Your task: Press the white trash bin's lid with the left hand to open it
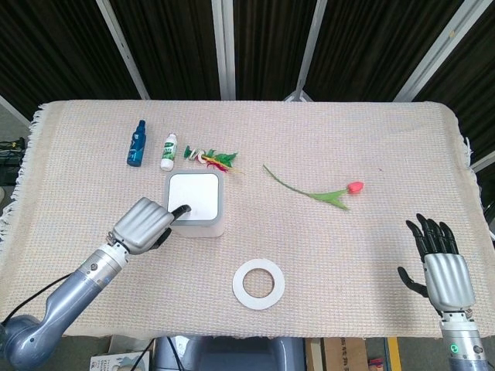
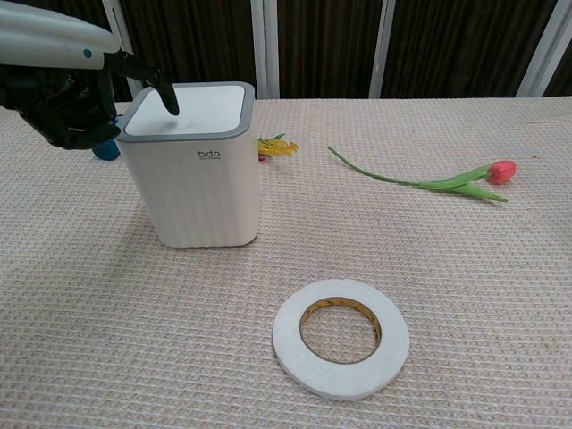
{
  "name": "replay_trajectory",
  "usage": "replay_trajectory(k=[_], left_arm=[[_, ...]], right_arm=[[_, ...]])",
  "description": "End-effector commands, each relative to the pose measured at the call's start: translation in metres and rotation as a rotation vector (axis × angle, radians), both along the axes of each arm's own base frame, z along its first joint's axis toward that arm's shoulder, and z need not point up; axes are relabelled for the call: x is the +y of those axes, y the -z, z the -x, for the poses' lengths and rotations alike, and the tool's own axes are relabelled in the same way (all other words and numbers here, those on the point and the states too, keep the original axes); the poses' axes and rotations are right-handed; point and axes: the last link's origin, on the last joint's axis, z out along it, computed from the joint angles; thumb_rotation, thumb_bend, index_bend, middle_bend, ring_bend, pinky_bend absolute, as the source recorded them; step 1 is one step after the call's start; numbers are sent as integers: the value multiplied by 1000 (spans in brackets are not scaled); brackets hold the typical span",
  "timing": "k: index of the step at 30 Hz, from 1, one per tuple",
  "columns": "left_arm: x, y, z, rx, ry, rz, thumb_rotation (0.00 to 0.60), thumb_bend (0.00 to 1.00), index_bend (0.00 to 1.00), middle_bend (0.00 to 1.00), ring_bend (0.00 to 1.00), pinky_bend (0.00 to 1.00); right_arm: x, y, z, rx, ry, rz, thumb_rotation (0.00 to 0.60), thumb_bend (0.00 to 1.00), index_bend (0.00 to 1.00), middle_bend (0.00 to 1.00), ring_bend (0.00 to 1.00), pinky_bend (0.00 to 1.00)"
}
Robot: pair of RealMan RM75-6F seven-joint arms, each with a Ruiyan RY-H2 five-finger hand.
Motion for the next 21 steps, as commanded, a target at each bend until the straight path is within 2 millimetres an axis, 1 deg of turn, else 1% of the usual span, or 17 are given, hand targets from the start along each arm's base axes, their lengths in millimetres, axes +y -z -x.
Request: replay_trajectory(k=[1, 10, 13, 15, 16, 19, 21], left_arm=[[1, 6, -1, 23, -3, -5, 600, 725, 228, 852, 738, 688], [-1, 16, -4, 56, 3, 3, 600, 725, 233, 852, 738, 688], [-4, 17, -3, 68, 1, 10, 600, 731, 295, 853, 740, 688], [-6, 16, -3, 73, 1, 13, 600, 735, 363, 853, 741, 688], [-8, 15, -3, 76, 2, 10, 600, 736, 371, 853, 741, 688], [-9, 11, -3, 78, 4, -4, 600, 733, 333, 850, 740, 688], [-7, 7, -6, 65, 12, -28, 600, 714, 314, 842, 737, 688]], right_arm=[[1, -1, 0, -2, -2, 4, 600, 268, 121, 19, 0, 0], [1, -3, 0, -5, -4, 6, 600, 268, 121, 19, 0, 0], [1, -3, 0, -7, -5, 6, 600, 268, 121, 19, 0, 0], [1, -3, 0, -8, -6, 6, 600, 268, 122, 19, 0, 0], [1, -3, 0, -8, -6, 5, 600, 268, 122, 19, 0, 0], [1, -3, 0, -9, -9, 6, 600, 268, 121, 19, 0, 0], [1, -3, 0, -9, -10, 6, 600, 268, 121, 19, 0, 0]])
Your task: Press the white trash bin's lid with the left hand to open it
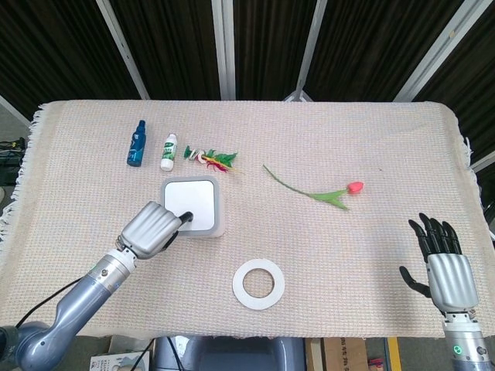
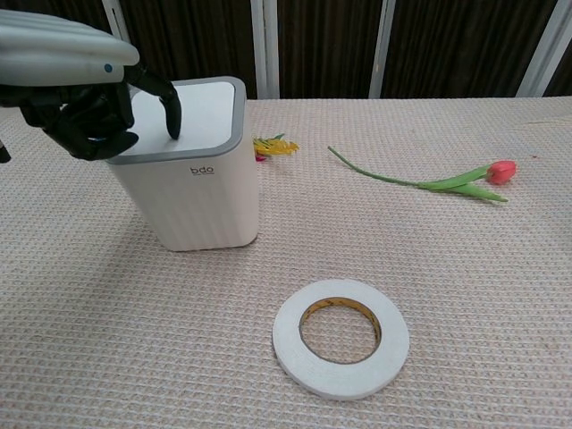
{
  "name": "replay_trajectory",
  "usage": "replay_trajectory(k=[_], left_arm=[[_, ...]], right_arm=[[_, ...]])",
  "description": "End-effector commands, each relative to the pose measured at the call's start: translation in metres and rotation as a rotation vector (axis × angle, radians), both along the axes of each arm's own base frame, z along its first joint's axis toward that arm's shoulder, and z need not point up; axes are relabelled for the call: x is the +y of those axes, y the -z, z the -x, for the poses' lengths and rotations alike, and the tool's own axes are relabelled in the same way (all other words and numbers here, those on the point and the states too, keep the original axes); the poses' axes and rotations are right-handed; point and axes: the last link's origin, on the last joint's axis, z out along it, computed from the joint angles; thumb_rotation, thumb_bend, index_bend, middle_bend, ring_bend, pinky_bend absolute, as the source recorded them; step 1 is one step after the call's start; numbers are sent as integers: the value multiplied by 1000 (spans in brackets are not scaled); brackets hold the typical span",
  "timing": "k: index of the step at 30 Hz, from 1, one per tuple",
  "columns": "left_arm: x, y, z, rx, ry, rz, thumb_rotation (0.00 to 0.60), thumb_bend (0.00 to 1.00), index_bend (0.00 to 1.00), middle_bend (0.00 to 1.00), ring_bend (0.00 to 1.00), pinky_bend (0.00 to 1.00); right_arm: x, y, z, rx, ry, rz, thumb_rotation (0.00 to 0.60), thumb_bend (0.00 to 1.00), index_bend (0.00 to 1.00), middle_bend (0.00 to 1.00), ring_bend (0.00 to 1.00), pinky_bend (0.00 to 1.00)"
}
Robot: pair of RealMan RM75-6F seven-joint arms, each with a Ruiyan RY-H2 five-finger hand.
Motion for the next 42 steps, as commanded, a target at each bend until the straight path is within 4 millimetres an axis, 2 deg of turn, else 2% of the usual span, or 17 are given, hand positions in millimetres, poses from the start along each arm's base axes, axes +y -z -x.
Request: replay_trajectory(k=[1, 5, 8, 11, 12, 15, 16, 18, 22, 23, 24, 27, 31, 35, 42], left_arm=[[1, -7, -5, -24, 17, -35, 600, 689, 305, 829, 733, 688], [1, -24, -20, -137, 59, -109, 600, 582, 279, 736, 668, 682], [-3, -43, -30, -255, 98, -183, 600, 459, 265, 601, 563, 641], [-10, -56, -26, -306, 106, -229, 600, 339, 240, 423, 398, 533], [-14, -61, -21, -310, 97, -246, 600, 300, 231, 369, 332, 468], [-28, -73, 1, -277, 53, -298, 600, 232, 211, 269, 197, 305], [-37, -80, 18, -249, 10, -329, 600, 221, 205, 245, 165, 265], [-49, -87, 38, -227, -36, -369, 600, 213, 196, 210, 127, 224], [-76, -99, 90, -247, -142, -468, 600, 208, 189, 180, 97, 182], [-79, -100, 97, -255, -152, -476, 600, 208, 188, 168, 87, 170], [-89, -100, 118, -276, -179, -480, 600, 208, 188, 156, 79, 158], [-102, -105, 156, -325, -231, -480, 600, 208, 188, 141, 59, 137], [-119, -117, 188, -366, -252, -561, 600, 208, 187, 141, 37, 127], [-129, -122, 201, -381, -255, -601, 600, 208, 187, 141, 37, 127], [-135, -127, 207, -363, -295, -595, 600, 208, 187, 144, 37, 127]], right_arm=[[0, 0, 0, 0, 0, 0, 600, 268, 121, 19, 0, 0], [-1, 1, 0, 4, 2, -4, 600, 268, 121, 19, 0, 0], [-2, 3, 1, 6, 5, -8, 600, 268, 121, 19, 0, 0], [-3, 4, 1, 7, 6, -12, 600, 268, 121, 19, 0, 0], [-3, 4, 1, 7, 6, -13, 600, 268, 121, 19, 0, 0], [-3, 5, 0, 8, 5, -15, 600, 268, 121, 19, 0, 0], [-3, 5, 0, 7, 4, -16, 600, 268, 121, 19, 0, 0], [-3, 5, 0, 8, 3, -17, 600, 268, 121, 19, 0, 0], [-2, 6, -1, 8, -1, -20, 600, 268, 121, 19, 0, 0], [-2, 5, -1, 8, -1, -19, 600, 268, 121, 19, 0, 0], [-1, 5, -1, 12, -1, -19, 600, 268, 121, 19, 0, 0], [-1, 4, -1, 12, -8, -17, 600, 268, 121, 19, 0, 0], [0, 3, -1, 15, -16, -21, 600, 267, 121, 19, 0, 0], [1, 3, -1, 21, -22, -27, 600, 268, 121, 19, 0, 0], [4, 0, -4, 13, -42, -25, 600, 268, 121, 19, 0, 0]])
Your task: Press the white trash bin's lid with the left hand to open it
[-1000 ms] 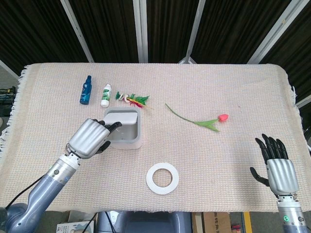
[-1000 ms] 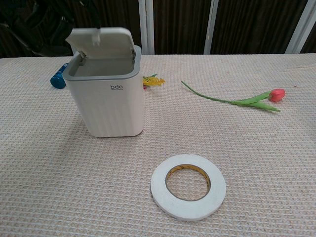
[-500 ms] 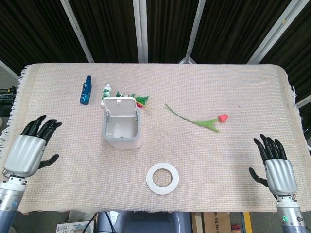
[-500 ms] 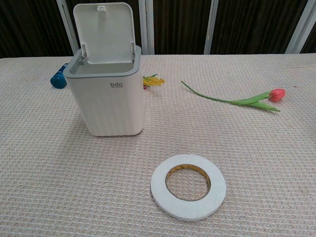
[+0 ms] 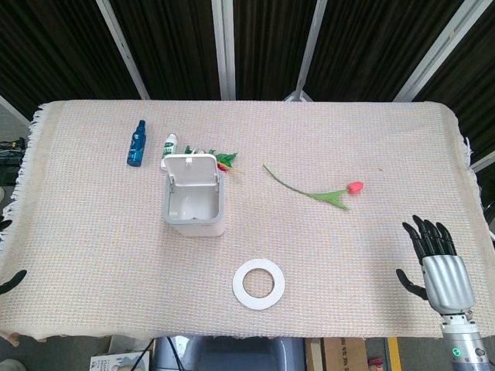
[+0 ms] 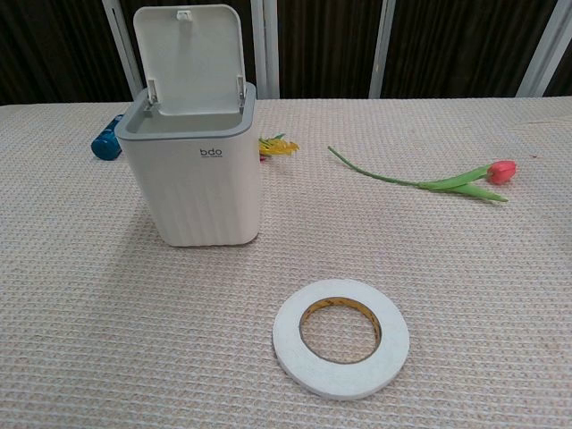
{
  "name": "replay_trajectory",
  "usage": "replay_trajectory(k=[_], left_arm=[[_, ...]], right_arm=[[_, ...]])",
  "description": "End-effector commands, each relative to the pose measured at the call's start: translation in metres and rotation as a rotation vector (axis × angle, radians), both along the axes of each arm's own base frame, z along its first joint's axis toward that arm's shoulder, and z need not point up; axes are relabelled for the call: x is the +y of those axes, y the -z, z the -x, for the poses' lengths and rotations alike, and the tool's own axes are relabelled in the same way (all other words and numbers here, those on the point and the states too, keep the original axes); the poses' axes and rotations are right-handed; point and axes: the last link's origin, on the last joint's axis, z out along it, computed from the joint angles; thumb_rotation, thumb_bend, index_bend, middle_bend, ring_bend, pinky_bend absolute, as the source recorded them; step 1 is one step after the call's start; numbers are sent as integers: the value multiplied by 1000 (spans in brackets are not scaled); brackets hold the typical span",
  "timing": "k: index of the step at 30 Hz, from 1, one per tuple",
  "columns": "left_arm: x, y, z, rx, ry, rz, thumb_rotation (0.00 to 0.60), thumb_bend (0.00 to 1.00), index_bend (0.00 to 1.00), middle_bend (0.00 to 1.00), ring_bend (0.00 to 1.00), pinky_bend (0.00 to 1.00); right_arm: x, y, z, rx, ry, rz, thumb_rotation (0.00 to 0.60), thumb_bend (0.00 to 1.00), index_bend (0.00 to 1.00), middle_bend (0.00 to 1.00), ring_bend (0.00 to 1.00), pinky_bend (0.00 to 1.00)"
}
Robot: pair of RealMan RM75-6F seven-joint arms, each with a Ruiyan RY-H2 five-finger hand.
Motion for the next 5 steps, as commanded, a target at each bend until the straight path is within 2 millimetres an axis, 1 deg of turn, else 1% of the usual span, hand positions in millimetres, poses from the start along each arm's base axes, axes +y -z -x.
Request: replay_trajectory(k=[1, 5], left_arm=[[-3, -1, 2, -4, -15, 11, 600, 208, 187, 144, 37, 127], [-5, -2, 2, -6, -12, 15, 600, 208, 187, 145, 37, 127]], right_arm=[[0, 0, -1, -3, -5, 2, 600, 268, 121, 19, 0, 0], [0, 1, -1, -3, -3, -1, 600, 267, 121, 19, 0, 0]])
